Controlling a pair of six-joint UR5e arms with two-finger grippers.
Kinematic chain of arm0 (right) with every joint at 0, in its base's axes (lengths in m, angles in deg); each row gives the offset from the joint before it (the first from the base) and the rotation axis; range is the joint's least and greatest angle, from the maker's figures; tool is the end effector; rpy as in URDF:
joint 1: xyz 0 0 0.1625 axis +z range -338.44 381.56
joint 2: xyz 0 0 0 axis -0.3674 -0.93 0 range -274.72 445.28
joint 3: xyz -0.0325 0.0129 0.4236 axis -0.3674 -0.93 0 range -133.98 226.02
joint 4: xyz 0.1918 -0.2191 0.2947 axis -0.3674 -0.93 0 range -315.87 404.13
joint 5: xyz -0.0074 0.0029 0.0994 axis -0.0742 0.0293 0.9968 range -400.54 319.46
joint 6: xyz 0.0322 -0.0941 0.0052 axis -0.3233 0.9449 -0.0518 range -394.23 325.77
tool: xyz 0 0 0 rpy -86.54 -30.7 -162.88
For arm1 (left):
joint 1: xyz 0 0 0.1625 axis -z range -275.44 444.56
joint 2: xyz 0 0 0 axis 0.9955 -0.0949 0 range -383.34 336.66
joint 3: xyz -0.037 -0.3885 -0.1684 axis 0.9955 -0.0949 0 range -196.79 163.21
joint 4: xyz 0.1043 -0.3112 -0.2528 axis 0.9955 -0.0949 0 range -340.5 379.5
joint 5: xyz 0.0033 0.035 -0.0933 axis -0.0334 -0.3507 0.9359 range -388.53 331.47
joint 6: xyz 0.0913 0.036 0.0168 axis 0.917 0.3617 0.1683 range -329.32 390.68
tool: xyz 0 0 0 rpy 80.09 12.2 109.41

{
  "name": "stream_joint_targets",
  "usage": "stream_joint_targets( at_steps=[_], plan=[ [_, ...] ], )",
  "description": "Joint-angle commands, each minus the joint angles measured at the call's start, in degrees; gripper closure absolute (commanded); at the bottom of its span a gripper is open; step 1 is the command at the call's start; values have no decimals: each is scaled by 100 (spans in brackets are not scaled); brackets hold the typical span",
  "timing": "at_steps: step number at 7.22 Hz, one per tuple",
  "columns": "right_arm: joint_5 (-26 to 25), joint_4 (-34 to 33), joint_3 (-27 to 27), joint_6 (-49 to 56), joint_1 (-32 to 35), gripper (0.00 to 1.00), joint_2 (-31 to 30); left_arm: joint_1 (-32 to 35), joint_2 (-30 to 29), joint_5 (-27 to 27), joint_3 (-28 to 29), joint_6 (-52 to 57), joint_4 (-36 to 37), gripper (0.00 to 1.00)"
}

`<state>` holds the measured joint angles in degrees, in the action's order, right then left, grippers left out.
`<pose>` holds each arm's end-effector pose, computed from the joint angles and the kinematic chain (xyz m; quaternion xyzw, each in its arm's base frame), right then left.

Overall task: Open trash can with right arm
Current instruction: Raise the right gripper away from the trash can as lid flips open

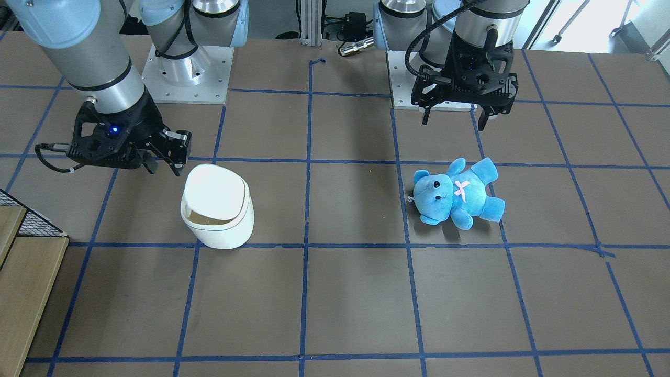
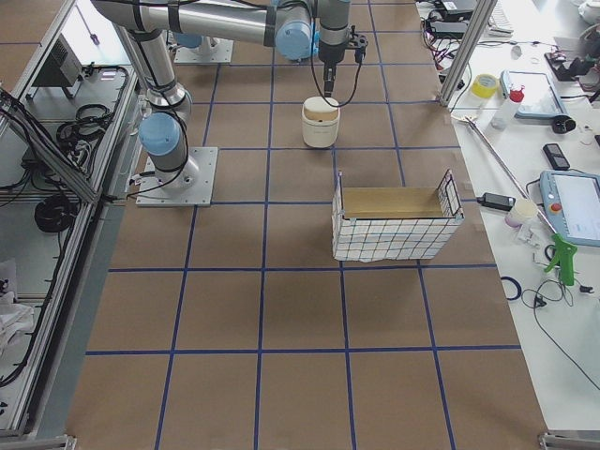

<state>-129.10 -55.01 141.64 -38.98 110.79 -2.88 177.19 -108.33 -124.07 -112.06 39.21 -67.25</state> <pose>0.1290 -0.5070 0.4398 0.0480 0.9987 -0.0142 0.0130 -0.1448 -0.4536 0.4904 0.0959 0.9939 -0.0235 0.0495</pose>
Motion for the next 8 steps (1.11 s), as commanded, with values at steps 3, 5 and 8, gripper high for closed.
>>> stream_joint_targets(
  at_steps=[3, 5, 8],
  plan=[
    [-135, 702, -34, 18, -11, 0, -517, 0, 0, 0, 0, 0, 0, 0],
    [-223, 851, -43, 0, -3, 0, -605, 0, 0, 0, 0, 0, 0, 0],
    [-188, 869, -61, 0, 41, 0, -580, 0, 0, 0, 0, 0, 0, 0]
  ],
)
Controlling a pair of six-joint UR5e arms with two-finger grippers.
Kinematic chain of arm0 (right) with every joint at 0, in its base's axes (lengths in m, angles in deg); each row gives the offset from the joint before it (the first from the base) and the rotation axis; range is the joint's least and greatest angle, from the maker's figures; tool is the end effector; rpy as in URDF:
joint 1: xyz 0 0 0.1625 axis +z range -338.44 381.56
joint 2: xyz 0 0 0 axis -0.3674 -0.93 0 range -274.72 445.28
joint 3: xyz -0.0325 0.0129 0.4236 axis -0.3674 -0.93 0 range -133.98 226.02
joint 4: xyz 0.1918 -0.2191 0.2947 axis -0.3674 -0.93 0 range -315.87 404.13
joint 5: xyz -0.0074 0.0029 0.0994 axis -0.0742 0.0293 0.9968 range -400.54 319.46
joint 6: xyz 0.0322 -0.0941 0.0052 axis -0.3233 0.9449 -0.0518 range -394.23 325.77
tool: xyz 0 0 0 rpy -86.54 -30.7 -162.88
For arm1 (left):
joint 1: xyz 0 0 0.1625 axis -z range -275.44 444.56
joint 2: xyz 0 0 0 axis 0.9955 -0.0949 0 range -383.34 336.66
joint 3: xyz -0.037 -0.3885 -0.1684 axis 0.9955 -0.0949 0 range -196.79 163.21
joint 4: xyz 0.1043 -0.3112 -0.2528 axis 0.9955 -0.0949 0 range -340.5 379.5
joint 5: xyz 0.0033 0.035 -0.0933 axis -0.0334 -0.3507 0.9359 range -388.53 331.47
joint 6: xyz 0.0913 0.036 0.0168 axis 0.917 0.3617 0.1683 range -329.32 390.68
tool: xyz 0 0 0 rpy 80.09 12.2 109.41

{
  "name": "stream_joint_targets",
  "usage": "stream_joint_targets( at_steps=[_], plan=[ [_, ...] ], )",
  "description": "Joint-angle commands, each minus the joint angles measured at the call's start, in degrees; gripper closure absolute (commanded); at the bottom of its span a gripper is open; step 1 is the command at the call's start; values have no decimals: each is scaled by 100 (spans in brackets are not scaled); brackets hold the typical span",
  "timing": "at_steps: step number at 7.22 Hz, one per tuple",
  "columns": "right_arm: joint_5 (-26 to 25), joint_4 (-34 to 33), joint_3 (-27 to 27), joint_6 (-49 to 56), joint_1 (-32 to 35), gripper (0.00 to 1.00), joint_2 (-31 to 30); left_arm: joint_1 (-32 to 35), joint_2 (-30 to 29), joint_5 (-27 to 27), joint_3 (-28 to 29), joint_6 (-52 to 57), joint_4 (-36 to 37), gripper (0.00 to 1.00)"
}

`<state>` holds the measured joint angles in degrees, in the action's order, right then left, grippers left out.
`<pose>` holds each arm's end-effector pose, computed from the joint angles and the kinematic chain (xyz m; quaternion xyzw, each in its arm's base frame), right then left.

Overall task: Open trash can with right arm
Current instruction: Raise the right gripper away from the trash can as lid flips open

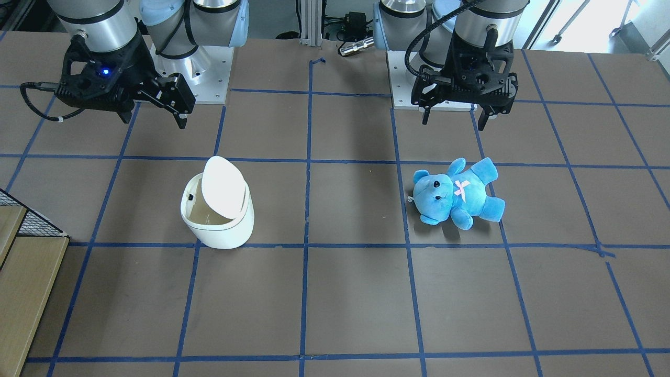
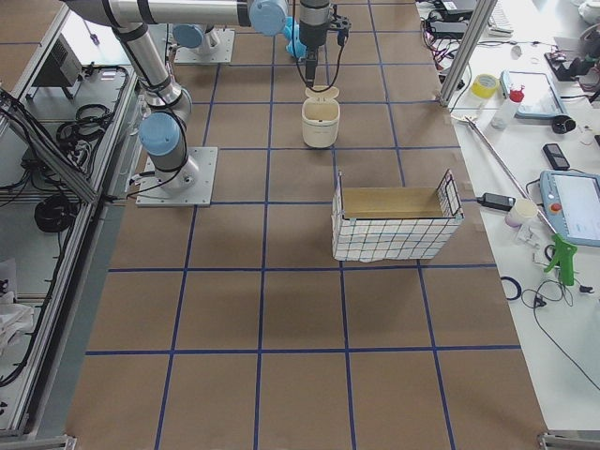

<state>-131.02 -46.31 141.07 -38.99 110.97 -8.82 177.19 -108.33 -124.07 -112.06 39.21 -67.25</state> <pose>0.1277 -0.4620 0.4795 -0.0466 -0.9989 -0.0043 0.0044 -0.1448 -0.4536 0.4904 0.0959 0.9939 -0.0235 0.0495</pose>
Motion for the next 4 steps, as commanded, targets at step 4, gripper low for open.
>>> stream_joint_targets(
  at_steps=[4],
  plan=[
    [-13, -9, 13, 2, 6, 0, 32, 0, 0, 0, 0, 0, 0, 0]
  ],
)
